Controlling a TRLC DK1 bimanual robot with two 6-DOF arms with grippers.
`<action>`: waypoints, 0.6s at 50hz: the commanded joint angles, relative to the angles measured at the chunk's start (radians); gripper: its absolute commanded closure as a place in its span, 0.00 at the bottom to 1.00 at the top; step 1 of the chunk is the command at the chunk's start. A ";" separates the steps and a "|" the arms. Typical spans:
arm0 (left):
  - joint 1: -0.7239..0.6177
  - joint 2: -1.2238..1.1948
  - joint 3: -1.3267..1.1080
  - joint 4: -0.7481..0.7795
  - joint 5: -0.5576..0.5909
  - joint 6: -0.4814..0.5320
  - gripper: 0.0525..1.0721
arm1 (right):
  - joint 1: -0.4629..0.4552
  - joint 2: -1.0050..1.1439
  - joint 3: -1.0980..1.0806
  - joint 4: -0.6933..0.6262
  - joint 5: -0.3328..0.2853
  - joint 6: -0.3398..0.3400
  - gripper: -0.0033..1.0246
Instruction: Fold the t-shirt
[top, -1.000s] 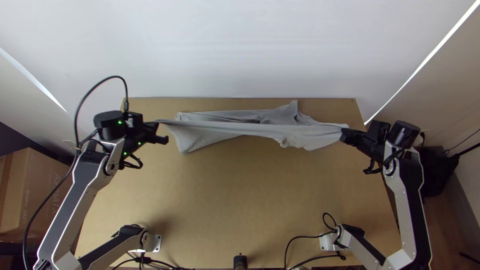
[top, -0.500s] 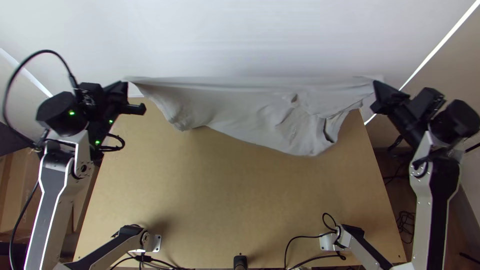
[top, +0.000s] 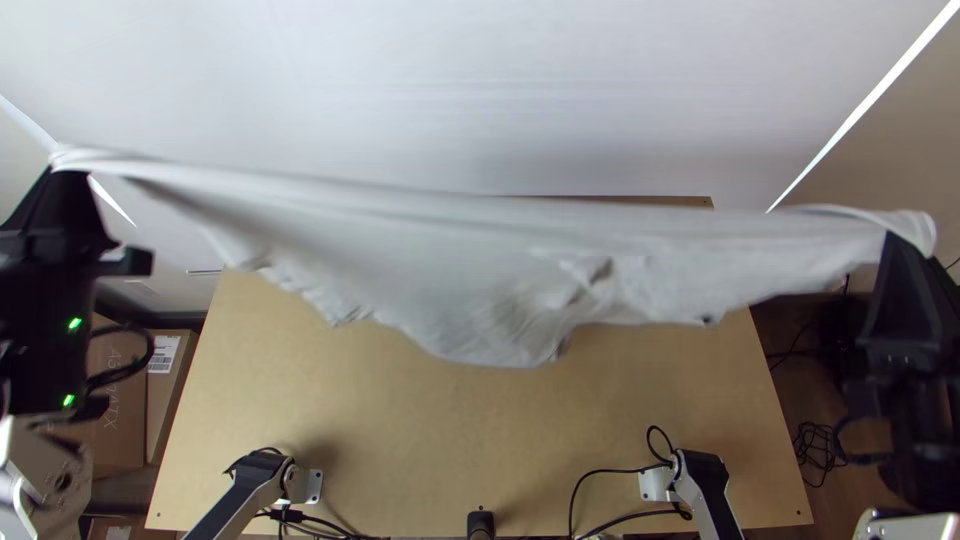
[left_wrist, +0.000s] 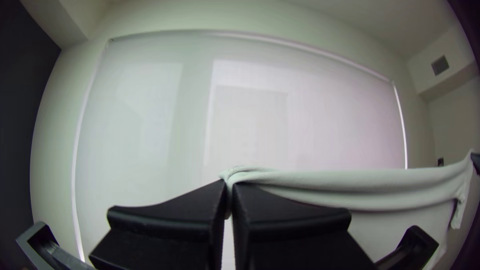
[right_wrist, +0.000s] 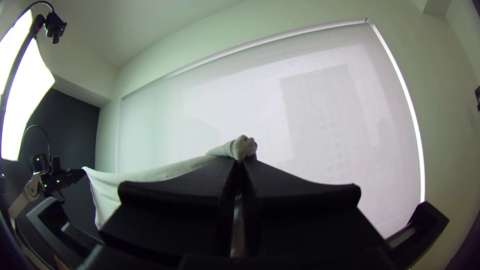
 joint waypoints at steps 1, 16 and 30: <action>0.016 -0.086 0.036 -0.018 -0.033 -0.073 0.98 | 0.025 -0.021 0.026 -0.030 0.039 0.060 0.97; 0.025 -0.181 0.021 -0.176 0.011 -0.188 0.98 | 0.057 0.003 0.100 -0.103 0.028 0.162 0.98; 0.013 -0.278 -0.352 -0.216 0.045 -0.223 0.98 | 0.087 -0.047 -0.236 -0.175 0.007 0.137 0.97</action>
